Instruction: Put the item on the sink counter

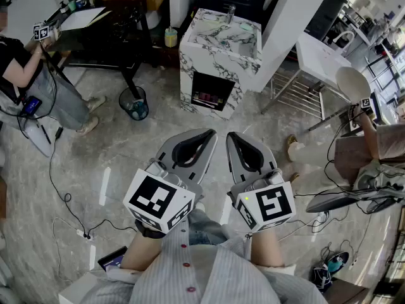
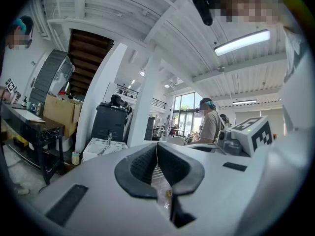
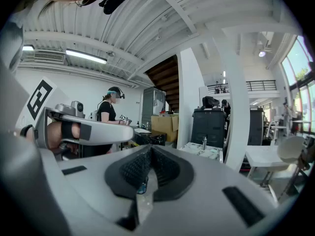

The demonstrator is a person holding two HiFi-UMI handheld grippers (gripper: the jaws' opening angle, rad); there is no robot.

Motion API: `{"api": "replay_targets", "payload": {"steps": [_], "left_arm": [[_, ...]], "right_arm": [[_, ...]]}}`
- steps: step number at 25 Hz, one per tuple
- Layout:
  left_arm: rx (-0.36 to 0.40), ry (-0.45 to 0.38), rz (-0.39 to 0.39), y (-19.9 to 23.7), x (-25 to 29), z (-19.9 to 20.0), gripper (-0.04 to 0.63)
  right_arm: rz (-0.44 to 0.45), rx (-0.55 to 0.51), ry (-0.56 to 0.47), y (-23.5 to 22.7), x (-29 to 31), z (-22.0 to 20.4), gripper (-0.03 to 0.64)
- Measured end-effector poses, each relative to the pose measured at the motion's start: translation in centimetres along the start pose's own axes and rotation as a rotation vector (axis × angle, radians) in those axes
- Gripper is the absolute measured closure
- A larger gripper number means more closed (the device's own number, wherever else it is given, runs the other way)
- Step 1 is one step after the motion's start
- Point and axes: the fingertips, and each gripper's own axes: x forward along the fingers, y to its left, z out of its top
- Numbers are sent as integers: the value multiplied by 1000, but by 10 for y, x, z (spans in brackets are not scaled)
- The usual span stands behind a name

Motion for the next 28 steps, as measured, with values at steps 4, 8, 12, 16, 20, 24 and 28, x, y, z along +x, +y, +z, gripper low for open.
{"api": "replay_targets", "payload": {"steps": [4,8,12,16,20,24,28], "left_arm": [[13,5,1,-6,6,1,578],[21,7,0,-10,13,4,578],[28,4,2,-15,23,2,578],[21,2,12,-17,30,-3,578],[4,11,21,-10,40,-10,578],[-3,13,23,11,57,-13,578],[-2,20,35,51,81,-10,578]], "right_arm": [[0,0,-5,-6,-5,1,607],[-9,-1,-9,-15,-8,2,607],[-19,3,-13,-28,-14,-2,607],[-31,1,-12,-41,-21,-8,607],[-41,5,3,-54,-17,-16,607],[-46,8,19,-67,5,-23,607],[-56,4,28,-86,42,-23,606]]}}
